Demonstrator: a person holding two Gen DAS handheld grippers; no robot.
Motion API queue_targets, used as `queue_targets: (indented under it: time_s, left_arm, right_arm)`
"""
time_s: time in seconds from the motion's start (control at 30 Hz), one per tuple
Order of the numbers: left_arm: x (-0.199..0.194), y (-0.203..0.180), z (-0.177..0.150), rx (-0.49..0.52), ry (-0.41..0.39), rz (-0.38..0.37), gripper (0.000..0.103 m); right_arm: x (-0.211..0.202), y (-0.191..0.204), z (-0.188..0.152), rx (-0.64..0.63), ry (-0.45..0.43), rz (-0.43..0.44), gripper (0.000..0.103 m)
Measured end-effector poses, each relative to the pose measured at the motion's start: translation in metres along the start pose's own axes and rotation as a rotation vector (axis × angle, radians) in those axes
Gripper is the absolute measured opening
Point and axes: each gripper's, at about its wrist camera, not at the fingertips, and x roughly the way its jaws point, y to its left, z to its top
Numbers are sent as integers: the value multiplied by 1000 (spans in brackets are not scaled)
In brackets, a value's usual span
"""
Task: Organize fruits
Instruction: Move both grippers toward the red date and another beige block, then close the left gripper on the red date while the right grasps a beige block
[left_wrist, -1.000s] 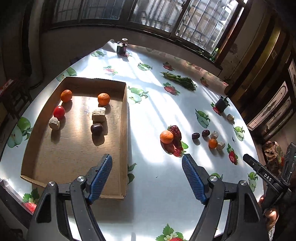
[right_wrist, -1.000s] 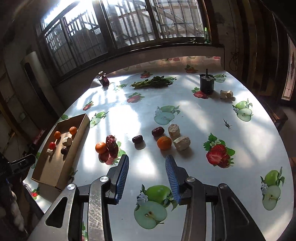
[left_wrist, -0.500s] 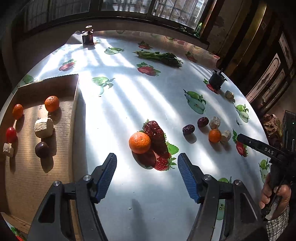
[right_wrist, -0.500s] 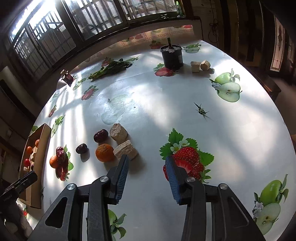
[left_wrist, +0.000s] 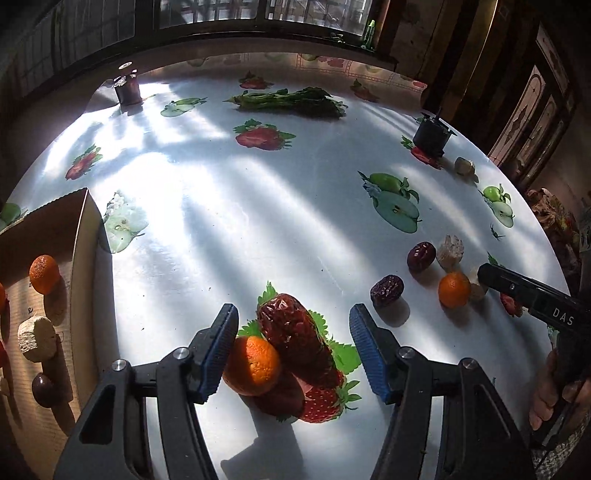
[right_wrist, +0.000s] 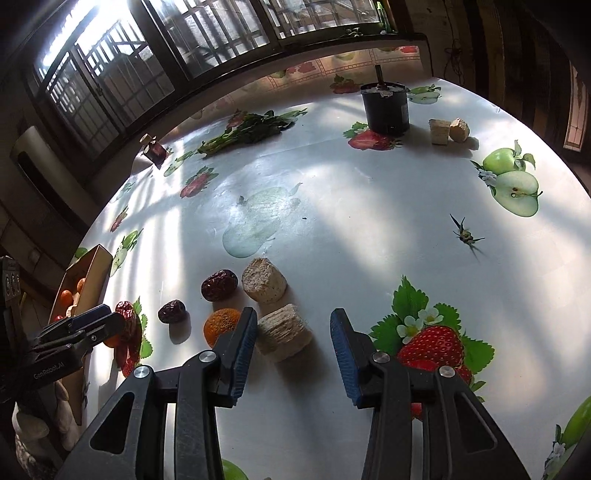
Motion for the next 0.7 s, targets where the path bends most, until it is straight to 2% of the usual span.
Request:
queue_targets:
  time_s: [0.07,0.2,0.33,0.43,0.57,0.67,0.7]
  left_arm:
    - [1,0,-1,6,-5,7,61]
    - [-1,3,-2,15,-25,23,41]
    - [-1,9,-2,-6,-35,-6,42]
    - [4,10,1,-6,-32,7,46]
    - [8,5,1,15,-32,33,47]
    - [3,1,-1,35,-51,30,41]
    - [2,-1,-2,37,-55,22,35]
  right_arm:
    - [1,2,-1,-14,0,7,44]
    - [6,8,-4,-32,14,33,44]
    - [7,10,-5,-46,19,38,44]
    - [8,8,-5,-41,17,36,44]
    - [9,5,-5,-32,15,43,44]
    - [9,4,-5,-23,8,50,44]
    - [9,4,-5,-23,6,48,43]
